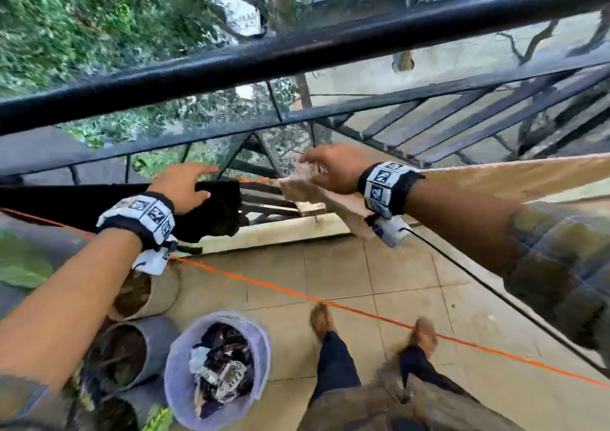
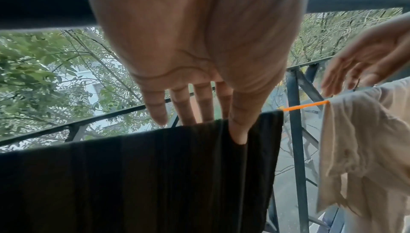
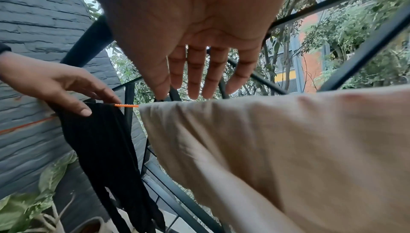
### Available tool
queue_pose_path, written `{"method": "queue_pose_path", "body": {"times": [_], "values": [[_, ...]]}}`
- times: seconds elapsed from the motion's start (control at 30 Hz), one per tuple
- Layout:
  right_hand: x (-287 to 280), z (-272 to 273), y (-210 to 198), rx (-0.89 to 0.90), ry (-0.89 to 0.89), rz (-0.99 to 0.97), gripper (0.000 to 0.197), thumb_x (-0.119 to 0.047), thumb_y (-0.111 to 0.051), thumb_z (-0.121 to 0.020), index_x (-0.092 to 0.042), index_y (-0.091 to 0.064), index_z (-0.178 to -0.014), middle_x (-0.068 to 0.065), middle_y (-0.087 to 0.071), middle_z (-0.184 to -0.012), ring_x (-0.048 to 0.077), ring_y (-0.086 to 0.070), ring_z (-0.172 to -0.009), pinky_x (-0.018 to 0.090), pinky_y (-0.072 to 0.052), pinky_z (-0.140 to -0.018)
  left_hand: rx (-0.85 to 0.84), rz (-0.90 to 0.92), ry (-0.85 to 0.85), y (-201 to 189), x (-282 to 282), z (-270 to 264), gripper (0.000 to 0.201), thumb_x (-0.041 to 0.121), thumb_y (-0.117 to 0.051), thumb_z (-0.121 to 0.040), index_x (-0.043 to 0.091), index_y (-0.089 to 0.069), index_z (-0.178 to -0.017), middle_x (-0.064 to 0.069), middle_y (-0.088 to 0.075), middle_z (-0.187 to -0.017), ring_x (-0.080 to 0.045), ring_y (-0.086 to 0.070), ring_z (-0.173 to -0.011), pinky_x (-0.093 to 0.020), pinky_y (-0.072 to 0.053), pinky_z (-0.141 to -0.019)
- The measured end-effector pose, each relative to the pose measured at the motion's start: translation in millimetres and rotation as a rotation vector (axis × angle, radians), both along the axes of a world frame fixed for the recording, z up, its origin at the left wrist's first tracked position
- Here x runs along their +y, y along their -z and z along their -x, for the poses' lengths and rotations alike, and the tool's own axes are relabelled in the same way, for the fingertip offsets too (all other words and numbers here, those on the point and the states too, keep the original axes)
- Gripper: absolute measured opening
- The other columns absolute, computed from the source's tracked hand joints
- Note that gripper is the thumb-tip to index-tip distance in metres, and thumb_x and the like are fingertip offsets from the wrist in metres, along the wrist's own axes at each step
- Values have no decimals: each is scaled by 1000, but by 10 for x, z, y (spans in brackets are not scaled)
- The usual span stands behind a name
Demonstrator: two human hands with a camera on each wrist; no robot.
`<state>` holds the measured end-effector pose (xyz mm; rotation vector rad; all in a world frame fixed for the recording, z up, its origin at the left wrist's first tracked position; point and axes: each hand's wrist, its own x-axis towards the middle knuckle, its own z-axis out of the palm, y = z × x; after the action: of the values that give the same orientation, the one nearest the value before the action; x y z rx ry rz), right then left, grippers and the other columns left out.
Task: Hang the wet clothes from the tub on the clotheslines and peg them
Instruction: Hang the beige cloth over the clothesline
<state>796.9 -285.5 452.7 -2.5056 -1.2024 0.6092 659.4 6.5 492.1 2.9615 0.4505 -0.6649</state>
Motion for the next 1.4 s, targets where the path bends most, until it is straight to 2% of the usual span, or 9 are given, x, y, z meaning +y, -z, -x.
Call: {"method": "queue_pose_path", "body": {"times": [0.17, 0.27, 0.33, 0.57, 0.73, 0.9, 1.03, 1.2, 1.4], "values": [[568, 104, 112, -39, -32, 88, 29, -39, -58, -93, -26, -69, -116, 2, -70, -113, 28, -64, -105, 36, -52, -86, -39, 120, 54, 98, 237, -39, 31, 30, -67, -91, 29, -67, -122, -6, -69, -121, -30, -62, -113, -39, -49, -96], [692, 151, 144, -93, -32, 155, 24, -38, -55, -91, -26, -73, -102, 4, -73, -99, 32, -66, -94, 39, -55, -79, -72, 169, 88, 194, 240, -45, 27, 33, -63, -93, 31, -68, -119, -4, -70, -119, -29, -62, -112, -37, -48, -93], [720, 162, 137, -124, -19, 172, 22, -35, -56, -89, -25, -73, -99, 3, -74, -97, 32, -66, -92, 38, -55, -77, -90, 173, 103, 245, 197, -55, 29, 35, -62, -93, 31, -66, -122, -4, -69, -121, -29, -62, -113, -36, -47, -91], [934, 237, 118, -167, -24, 171, 23, -35, -55, -89, -27, -73, -102, 2, -73, -99, 32, -65, -95, 39, -56, -77, -131, 254, 137, 264, 121, -78, 27, 34, -60, -94, 34, -66, -120, -1, -69, -117, -29, -61, -111, -42, -48, -95], [1112, 300, 127, -189, -15, 165, 22, -31, -55, -91, -28, -73, -105, 6, -72, -101, 33, -63, -98, 32, -42, -69, -142, 244, 139, 298, 85, -147, 24, 34, -58, -95, 30, -68, -117, -3, -70, -114, -29, -62, -106, -39, -49, -89], [1347, 296, 68, -131, 34, 143, 22, -36, -59, -90, -29, -74, -105, 4, -73, -101, 29, -65, -97, 33, -50, -74, -178, 249, 123, 337, 54, -187, 24, 31, -58, -96, 25, -69, -116, -8, -71, -109, -32, -63, -102, -39, -48, -86], [1406, 332, 83, -87, 75, 88, 22, -42, -62, -88, -32, -75, -102, 0, -74, -98, 25, -67, -95, 34, -54, -75, -177, 246, 111, 345, 48, -214, 20, 35, -59, -93, 30, -71, -109, -6, -72, -102, -31, -64, -97, -40, -52, -83], [1143, 363, 182, -123, 38, 67, 25, -46, -61, -88, -31, -73, -105, 2, -74, -99, 27, -66, -95, 31, -48, -72, -160, 234, 133, 378, 60, -184, 19, 38, -60, -93, 33, -71, -107, -3, -71, -103, -29, -62, -100, -38, -49, -86], [1077, 338, 183, -158, -9, 65, 26, -44, -57, -93, -30, -75, -106, 1, -75, -99, 27, -66, -94, 34, -52, -72, -135, 247, 162, 381, 93, -186, 18, 37, -60, -93, 31, -71, -106, -4, -70, -103, -28, -60, -103, -37, -45, -86]]}}
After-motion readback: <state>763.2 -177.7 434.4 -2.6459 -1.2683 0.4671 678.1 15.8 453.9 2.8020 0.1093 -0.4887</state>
